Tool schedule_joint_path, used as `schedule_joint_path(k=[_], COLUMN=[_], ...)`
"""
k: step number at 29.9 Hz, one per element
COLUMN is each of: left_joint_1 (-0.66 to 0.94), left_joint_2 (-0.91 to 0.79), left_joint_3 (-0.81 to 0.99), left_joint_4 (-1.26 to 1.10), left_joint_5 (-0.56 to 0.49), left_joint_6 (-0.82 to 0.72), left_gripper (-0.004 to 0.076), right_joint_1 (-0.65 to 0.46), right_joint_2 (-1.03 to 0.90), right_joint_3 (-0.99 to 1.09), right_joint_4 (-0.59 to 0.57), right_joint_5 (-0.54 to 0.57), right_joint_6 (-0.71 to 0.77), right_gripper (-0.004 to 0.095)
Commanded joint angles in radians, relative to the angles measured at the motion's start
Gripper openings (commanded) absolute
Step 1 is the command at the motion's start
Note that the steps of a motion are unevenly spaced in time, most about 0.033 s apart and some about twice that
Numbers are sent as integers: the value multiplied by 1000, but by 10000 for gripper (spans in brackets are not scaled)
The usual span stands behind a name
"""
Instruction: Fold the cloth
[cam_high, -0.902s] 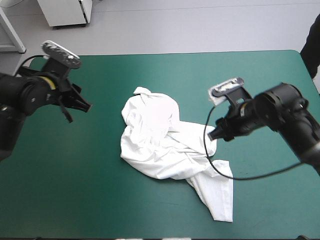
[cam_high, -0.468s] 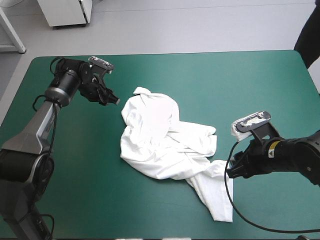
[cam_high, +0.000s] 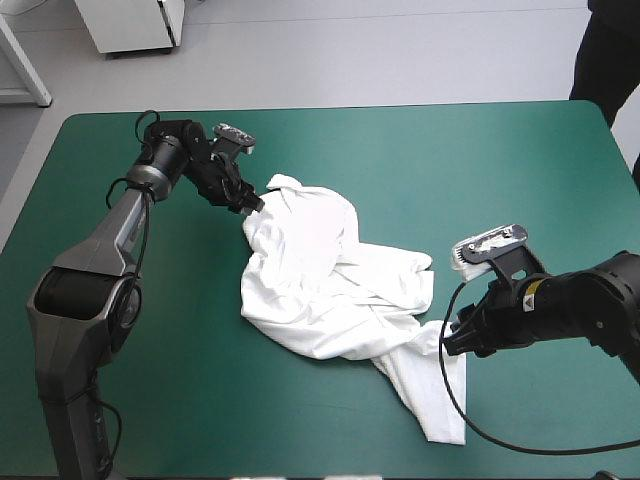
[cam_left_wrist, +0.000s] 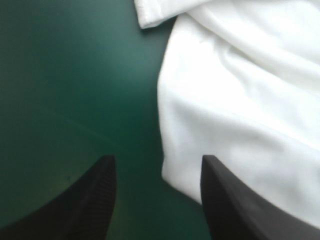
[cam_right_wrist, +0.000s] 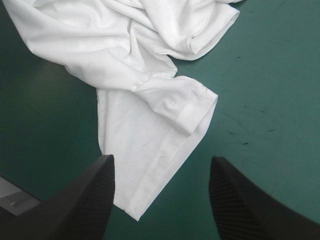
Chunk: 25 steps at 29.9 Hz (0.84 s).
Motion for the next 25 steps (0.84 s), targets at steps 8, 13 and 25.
schedule_joint_path(k=[8,13,25], left_joint_1=[-33,-33,-33], left_joint_2=[39,60,63], left_joint_3=[-36,-36,-36], left_joint_4=[-26,-42,-179], left_joint_5=[-13,-15,13], left_joint_6=[6,6,77], left_gripper=[381,329,-20], right_joint_1=[-10,-10,-10], right_joint_2=[-2,-2,-6], right_joint_3=[-21,-14,273], right_joint_4=[12,-9,-44], right_joint_5=[1,1,3], right_joint_6=[-12,-12,-12], right_gripper=[540,541,541])
